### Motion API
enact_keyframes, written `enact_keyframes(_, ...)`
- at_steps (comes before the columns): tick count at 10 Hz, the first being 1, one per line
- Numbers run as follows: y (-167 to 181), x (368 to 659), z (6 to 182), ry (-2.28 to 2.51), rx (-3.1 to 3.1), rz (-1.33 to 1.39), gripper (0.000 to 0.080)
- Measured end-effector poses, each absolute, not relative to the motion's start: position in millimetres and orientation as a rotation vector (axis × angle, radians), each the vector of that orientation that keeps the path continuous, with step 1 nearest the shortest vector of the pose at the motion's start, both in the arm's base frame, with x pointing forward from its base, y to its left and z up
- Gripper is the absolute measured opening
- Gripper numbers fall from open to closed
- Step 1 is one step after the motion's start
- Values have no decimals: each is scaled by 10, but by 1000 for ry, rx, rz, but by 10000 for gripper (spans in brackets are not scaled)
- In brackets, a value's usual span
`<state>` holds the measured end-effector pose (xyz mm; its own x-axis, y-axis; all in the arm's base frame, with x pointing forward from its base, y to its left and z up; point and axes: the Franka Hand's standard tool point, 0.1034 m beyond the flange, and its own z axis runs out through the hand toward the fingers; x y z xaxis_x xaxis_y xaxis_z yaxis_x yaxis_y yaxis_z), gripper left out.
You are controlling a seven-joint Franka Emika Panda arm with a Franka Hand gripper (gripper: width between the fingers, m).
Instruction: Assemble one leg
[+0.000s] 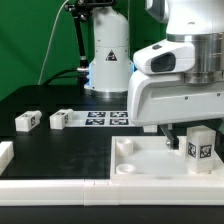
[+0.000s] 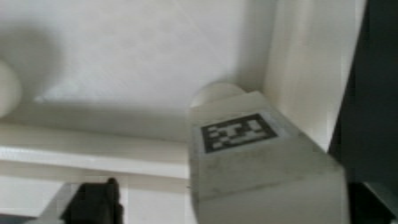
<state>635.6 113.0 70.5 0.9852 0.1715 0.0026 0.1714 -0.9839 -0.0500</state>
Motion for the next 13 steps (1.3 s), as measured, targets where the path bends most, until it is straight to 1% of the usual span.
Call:
enact_keyframes(1, 1135, 6355, 705, -208, -3084, 4, 427)
enact_keyframes(2, 1134, 6355, 705, -204, -3085, 4, 427)
enact_keyframes(3, 1133, 6355, 704, -159, -3088, 6, 290)
enact_keyframes(5, 1131, 6355, 703, -160, -3088, 6, 290)
enact_keyframes(11, 1140, 6391, 669, 1076, -2863, 5, 291)
enact_keyframes(13, 1150, 6389, 667, 1296, -2772, 12, 291)
